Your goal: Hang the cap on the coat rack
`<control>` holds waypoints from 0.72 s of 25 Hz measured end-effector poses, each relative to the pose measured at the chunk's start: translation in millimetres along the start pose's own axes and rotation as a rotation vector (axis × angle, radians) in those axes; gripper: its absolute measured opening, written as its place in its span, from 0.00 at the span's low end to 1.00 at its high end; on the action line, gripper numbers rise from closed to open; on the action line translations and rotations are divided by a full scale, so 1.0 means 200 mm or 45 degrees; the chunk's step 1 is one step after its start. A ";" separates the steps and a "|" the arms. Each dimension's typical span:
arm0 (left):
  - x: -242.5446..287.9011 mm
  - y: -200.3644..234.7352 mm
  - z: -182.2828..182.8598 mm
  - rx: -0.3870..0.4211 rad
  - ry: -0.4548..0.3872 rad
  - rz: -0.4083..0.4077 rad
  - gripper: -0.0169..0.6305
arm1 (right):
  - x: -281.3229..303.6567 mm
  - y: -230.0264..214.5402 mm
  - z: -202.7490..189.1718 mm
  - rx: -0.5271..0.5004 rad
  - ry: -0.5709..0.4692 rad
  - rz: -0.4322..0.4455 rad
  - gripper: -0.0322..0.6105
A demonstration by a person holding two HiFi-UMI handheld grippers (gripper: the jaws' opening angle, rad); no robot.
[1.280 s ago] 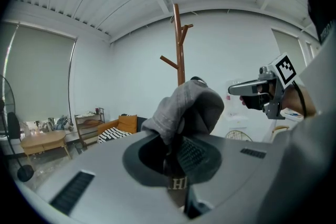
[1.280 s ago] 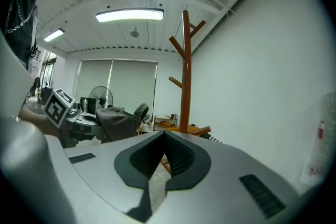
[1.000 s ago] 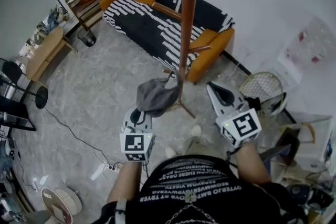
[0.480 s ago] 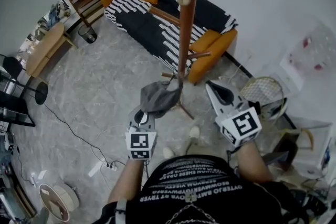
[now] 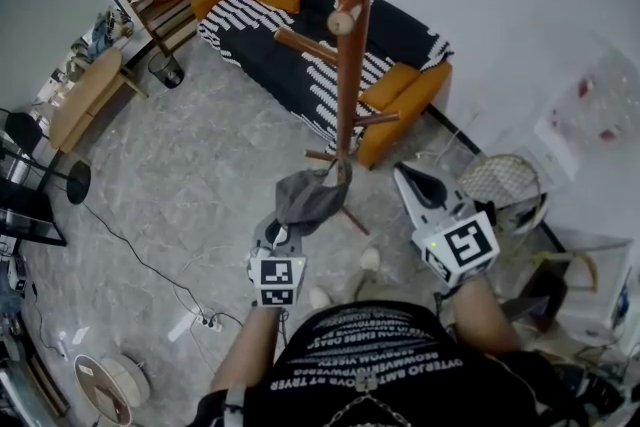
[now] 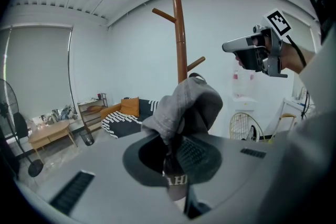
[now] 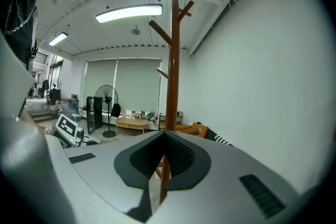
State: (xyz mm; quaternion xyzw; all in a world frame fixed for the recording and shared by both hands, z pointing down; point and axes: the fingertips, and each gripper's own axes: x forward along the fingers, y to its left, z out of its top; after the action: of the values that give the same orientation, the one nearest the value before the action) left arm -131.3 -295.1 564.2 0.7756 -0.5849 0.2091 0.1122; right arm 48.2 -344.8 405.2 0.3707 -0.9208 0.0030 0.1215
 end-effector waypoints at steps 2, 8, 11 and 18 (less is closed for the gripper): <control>0.03 -0.01 -0.02 -0.007 0.011 -0.002 0.05 | -0.01 -0.01 0.00 -0.001 -0.002 -0.004 0.05; 0.08 -0.01 -0.08 -0.008 0.040 0.001 0.05 | -0.02 -0.03 0.00 0.006 0.003 -0.015 0.05; 0.11 -0.02 -0.10 -0.009 0.057 0.003 0.05 | -0.03 -0.04 0.01 0.002 0.010 -0.018 0.05; 0.20 -0.01 -0.16 -0.033 0.100 0.005 0.05 | -0.04 -0.05 -0.02 0.007 0.021 -0.021 0.05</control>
State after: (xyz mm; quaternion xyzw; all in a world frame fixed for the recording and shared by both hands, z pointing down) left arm -126.1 -315.5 611.8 0.7642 -0.5842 0.2319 0.1446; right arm 62.2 -346.3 406.4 0.3785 -0.9167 0.0076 0.1280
